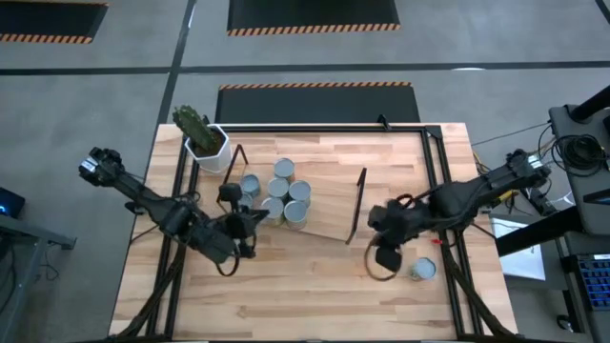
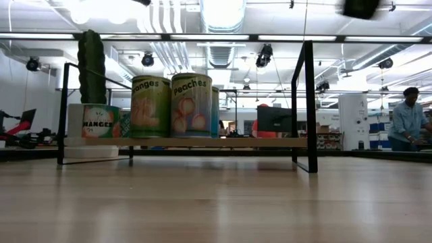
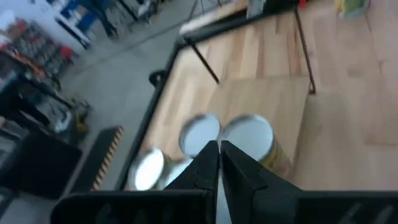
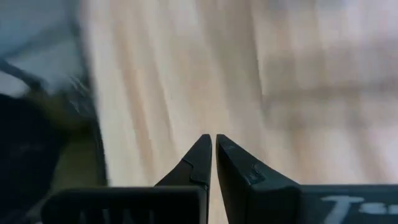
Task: Pick and place cans onto a shelf
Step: Put the mixed canned fruits on the shelf
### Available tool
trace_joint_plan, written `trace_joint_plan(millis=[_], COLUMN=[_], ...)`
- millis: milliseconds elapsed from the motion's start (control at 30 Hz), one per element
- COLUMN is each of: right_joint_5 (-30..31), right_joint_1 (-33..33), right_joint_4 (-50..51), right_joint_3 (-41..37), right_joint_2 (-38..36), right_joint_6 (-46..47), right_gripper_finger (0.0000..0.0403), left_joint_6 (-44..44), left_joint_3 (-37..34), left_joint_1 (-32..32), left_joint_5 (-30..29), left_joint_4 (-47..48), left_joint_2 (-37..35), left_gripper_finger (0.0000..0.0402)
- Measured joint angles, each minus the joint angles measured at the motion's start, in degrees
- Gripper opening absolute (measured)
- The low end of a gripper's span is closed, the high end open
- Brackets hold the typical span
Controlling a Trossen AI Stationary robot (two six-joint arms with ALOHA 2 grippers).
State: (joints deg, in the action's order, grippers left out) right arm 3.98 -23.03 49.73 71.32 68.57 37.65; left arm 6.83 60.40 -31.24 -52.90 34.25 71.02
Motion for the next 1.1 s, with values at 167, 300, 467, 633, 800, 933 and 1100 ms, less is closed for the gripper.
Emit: trace_joint_plan(millis=[167,300,467,633,800,933,1100], right_joint_5=[-14.0,-19.9,-16.9,-15.0,-16.2,-16.3,-16.4], right_joint_1=[-3.2,-8.6,-14.2,-16.7,-17.1,-17.1,-17.1], right_joint_4=[24.6,21.6,13.2,16.6,16.3,16.1,16.0], right_joint_3=[3.1,-0.7,-6.5,-11.7,-16.9,-19.2,-20.0], right_joint_2=[6.9,7.4,4.5,1.2,-2.7,-4.7,-5.0], right_joint_6=[26.9,36.6,48.2,57.9,61.3,62.9,62.9], right_gripper_finger=[0.0013,0.0013,0.0013,0.0014,0.0058,0.0135,0.0248], left_joint_6=[-2.5,-1.5,-1.2,0.5,1.8,2.3,2.7], left_joint_3=[2.7,4.6,4.6,4.3,4.3,4.3,4.3], left_joint_1=[-0.5,-0.6,-1.3,-1.4,-1.4,-1.4,-1.4], left_joint_5=[-3.9,-5.2,-5.1,-5.1,-5.1,-5.1,-5.1], left_joint_4=[-1.5,-0.1,0.8,2.9,3.2,3.2,3.2], left_joint_2=[0.0,0.0,0.0,0.0,0.0,0.1,0.1], left_gripper_finger=[0.0,0.0,0.0,0.0,0.0,0.0,0.0])
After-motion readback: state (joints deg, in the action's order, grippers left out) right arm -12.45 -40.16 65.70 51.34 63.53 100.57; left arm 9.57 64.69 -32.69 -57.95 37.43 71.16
